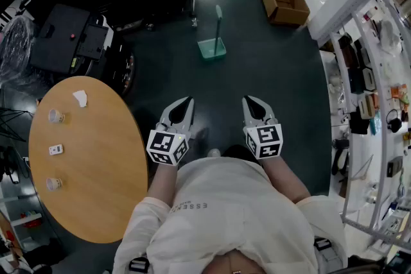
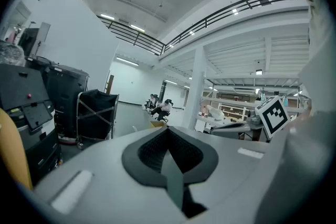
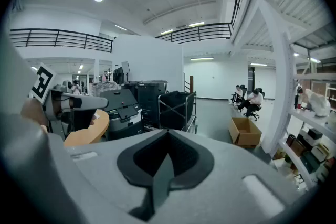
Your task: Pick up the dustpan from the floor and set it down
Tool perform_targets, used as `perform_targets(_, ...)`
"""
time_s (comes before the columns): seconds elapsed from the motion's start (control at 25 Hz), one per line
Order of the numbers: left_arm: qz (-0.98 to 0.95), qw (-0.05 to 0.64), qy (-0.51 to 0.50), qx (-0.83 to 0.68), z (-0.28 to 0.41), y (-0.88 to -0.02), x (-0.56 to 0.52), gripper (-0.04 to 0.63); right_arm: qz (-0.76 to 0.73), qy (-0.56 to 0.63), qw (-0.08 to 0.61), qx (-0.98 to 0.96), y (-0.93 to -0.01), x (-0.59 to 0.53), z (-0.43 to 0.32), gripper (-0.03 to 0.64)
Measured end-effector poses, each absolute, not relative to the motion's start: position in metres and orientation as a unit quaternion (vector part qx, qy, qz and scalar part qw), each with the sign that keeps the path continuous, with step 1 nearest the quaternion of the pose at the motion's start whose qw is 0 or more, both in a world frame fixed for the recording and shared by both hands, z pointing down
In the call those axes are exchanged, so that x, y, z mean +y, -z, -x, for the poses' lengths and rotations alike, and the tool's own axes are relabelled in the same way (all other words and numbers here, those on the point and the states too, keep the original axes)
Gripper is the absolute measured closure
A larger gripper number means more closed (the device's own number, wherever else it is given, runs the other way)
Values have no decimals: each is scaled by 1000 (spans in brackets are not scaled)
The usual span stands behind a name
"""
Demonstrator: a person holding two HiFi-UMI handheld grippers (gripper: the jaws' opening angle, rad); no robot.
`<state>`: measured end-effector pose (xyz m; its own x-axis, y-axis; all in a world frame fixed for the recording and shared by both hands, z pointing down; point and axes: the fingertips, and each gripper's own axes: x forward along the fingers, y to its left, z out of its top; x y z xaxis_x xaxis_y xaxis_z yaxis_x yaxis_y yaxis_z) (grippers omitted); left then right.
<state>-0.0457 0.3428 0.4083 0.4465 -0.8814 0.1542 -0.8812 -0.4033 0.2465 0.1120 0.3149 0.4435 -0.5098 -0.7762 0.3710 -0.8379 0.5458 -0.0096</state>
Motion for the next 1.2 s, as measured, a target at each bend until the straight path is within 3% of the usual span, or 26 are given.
perform_targets(0.84, -835, 161, 4, -526, 52, -414, 332, 580, -484, -128, 155, -851, -446, 298, -117, 626)
perform_targets(1.2, -823, 187, -5, -536, 59, -440, 282, 580, -478, -147, 166, -850, -470, 233, -117, 626)
